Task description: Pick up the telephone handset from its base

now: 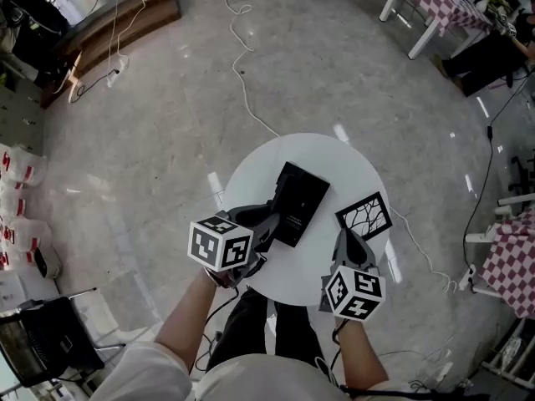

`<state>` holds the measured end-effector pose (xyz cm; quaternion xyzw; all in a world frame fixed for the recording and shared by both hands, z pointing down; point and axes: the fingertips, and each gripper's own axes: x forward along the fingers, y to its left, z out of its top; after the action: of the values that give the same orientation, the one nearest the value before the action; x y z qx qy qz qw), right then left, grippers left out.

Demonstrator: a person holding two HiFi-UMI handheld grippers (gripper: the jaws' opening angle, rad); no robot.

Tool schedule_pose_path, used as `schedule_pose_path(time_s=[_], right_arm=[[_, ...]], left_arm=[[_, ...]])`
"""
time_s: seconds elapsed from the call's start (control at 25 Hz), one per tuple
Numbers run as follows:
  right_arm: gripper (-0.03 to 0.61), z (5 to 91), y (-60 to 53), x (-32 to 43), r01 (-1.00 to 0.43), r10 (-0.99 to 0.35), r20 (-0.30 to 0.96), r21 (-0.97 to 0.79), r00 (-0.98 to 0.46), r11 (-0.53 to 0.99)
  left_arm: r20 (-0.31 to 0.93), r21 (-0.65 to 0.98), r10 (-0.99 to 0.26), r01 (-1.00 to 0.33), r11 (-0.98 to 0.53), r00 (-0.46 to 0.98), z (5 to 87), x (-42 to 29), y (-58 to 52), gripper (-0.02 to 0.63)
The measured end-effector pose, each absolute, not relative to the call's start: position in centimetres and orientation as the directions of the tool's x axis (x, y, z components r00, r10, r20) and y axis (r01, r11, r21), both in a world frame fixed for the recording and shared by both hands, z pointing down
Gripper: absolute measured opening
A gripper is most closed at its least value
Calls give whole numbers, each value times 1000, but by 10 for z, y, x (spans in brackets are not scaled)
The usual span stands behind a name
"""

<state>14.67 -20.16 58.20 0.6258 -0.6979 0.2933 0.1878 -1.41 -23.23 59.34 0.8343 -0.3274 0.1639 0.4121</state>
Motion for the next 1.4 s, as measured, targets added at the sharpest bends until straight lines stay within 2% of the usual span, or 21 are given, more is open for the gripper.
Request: schedule_pose_path(time_s=[0.28,0.8,1.4], right_arm=[[20,562,-204,145,-981,-784,600,-185,-160,59],[21,524,-211,137,-971,-811,543,-206,-216,120],[20,476,-235,115,-919,-808,451,-284,-379,272]], left_arm=[[511,566,-482,-701,-435,711,565,-15,-231,84],[387,618,-558,-656,-434,734,502,-10,-230,83],[326,604,-558,-622,-498,763,458,10,-221,83]])
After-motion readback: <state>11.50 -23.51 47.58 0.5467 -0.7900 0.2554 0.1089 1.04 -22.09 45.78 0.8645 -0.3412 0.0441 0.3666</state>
